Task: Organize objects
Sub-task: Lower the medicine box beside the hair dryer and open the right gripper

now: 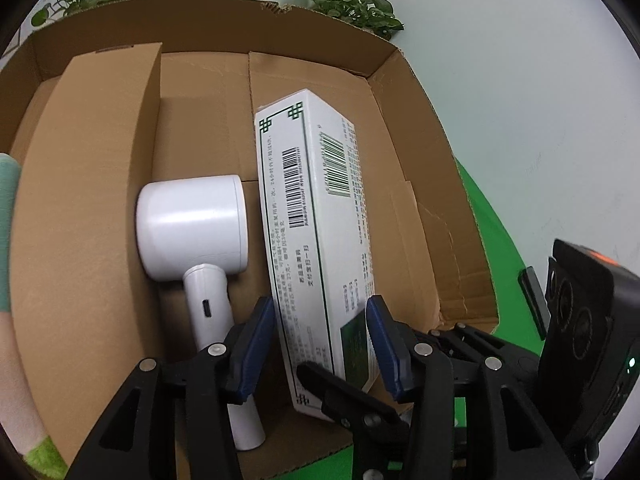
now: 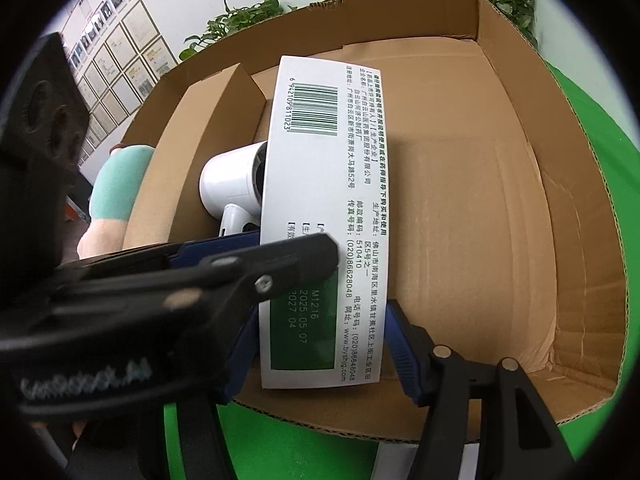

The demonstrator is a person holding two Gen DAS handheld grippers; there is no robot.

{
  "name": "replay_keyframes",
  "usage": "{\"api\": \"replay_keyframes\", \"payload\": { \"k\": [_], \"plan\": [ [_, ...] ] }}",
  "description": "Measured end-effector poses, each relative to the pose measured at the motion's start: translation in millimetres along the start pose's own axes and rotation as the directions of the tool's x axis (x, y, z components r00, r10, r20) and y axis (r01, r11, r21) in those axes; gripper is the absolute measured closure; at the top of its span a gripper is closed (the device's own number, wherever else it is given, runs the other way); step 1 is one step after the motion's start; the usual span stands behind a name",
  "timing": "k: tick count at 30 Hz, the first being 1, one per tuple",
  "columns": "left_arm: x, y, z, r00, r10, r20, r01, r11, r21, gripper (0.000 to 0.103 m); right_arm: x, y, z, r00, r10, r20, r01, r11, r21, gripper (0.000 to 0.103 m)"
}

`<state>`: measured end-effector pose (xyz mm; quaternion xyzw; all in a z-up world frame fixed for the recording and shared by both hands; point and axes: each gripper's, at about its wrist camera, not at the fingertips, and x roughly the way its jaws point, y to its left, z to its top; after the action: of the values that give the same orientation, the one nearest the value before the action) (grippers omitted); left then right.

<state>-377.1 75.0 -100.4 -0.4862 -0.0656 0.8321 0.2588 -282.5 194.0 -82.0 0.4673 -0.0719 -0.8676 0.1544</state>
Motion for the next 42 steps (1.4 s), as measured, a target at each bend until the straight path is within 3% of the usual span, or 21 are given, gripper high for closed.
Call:
{"api": "replay_keyframes", "payload": {
  "k": [11,20,24,25,27,33,35,37,39,40,42],
  "plan": [
    [-60.7,10.5,-20.7,0.994,0.054,0.097,-0.057,0.998,0.027,0.057,8.2,8.4,-6.6,0.996,-0.082,-0.032,0.081,0.996,-0.033,0.042],
    [-75.1,33.4,-34.5,0.990,0.059,0.131,-0.059,0.998,-0.001,0.057,8.7,30.4,-14.3,0.978,-0.208,-0.033,0.203,0.973,-0.109,0.040],
    [-86.6,37.6,-40.5,0.984,0.085,0.158,-0.086,0.996,0.001,0.055,3.7,29.2,-18.3,0.985,-0.170,-0.042,0.165,0.981,-0.103,0.038],
    [-90.2,38.8,-41.7,0.981,0.093,0.170,-0.095,0.996,0.000,0.054,1.3,29.1,-19.2,0.987,-0.155,-0.037,0.150,0.984,-0.096,0.034],
    [-101.0,41.2,-47.2,0.976,0.108,0.188,-0.109,0.994,-0.007,0.048,-5.3,29.9,-21.1,0.989,-0.147,-0.007,0.146,0.985,-0.096,0.023],
    [-117.4,41.0,-59.0,0.958,0.141,0.249,-0.145,0.989,-0.005,0.046,-37.0,25.7,-29.4,0.984,-0.142,0.105,0.152,0.984,-0.089,0.021],
    [-128.0,36.3,-66.9,0.939,0.181,0.293,-0.189,0.982,-0.001,0.037,-53.5,25.4,-38.3,0.970,-0.176,0.169,0.193,0.977,-0.088,0.016],
    [-142.3,29.1,-76.6,0.901,0.234,0.366,-0.249,0.969,-0.008,0.028,-59.2,31.7,-42.3,0.956,-0.192,0.220,0.217,0.972,-0.093,0.006],
    [-154.6,18.9,-88.0,0.851,0.262,0.455,-0.294,0.956,0.001,0.008,-71.7,38.3,-52.8,0.942,-0.195,0.274,0.231,0.968,-0.104,0.001],
    [-162.6,11.4,-97.1,0.812,0.289,0.506,-0.334,0.943,-0.002,0.003,-81.4,40.6,-59.8,0.933,-0.202,0.298,0.243,0.964,-0.108,0.001],
    [-170.4,1.8,-111.0,0.763,0.316,0.564,-0.379,0.926,-0.006,0.000,-83.5,47.8,-59.8,0.919,-0.211,0.333,0.256,0.961,-0.099,0.001]
  ]
}}
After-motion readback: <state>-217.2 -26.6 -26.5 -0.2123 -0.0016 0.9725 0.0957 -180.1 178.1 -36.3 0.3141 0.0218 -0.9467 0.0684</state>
